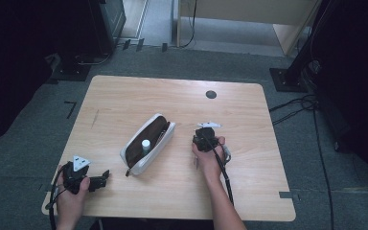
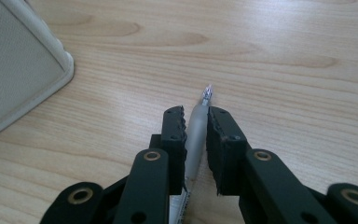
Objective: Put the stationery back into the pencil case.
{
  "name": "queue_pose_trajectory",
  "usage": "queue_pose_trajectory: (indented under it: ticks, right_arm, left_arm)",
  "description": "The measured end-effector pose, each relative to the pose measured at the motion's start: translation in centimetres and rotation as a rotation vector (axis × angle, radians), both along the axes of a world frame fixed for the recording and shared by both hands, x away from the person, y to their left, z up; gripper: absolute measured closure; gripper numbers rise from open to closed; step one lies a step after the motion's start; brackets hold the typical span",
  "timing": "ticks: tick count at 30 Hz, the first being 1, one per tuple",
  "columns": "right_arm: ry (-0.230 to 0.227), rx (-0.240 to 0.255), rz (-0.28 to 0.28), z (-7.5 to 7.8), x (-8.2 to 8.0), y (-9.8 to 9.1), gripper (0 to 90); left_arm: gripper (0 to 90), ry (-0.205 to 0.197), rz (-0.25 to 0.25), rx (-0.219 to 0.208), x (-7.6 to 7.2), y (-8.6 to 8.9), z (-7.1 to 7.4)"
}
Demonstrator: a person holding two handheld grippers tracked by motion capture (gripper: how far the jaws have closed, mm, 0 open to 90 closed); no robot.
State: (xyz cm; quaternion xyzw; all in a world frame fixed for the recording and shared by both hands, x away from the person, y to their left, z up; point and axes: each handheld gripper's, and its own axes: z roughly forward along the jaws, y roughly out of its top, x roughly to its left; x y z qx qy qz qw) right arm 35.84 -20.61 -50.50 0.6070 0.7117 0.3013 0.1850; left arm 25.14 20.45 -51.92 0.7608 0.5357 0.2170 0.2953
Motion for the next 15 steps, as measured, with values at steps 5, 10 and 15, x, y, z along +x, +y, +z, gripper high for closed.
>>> queue_pose_trajectory:
  ticks: [5,10,15]
  right_arm:
    - [-0.001,-0.053,0.012,-0.03,-0.04,0.55,76.2]
    - [0.004,-0.062,0.014,0.01,-0.05,0.57,78.7]
    - [0.006,-0.029,0.026,0.0,-0.07,0.01,81.6]
  left_arm:
    - [0.0,0.0,0.0,0.0,0.0,0.0,0.0]
    - [0.0,0.0,0.0,0.0,0.0,0.0,0.0]
    - [0.0,0.0,0.0,0.0,0.0,0.0,0.0]
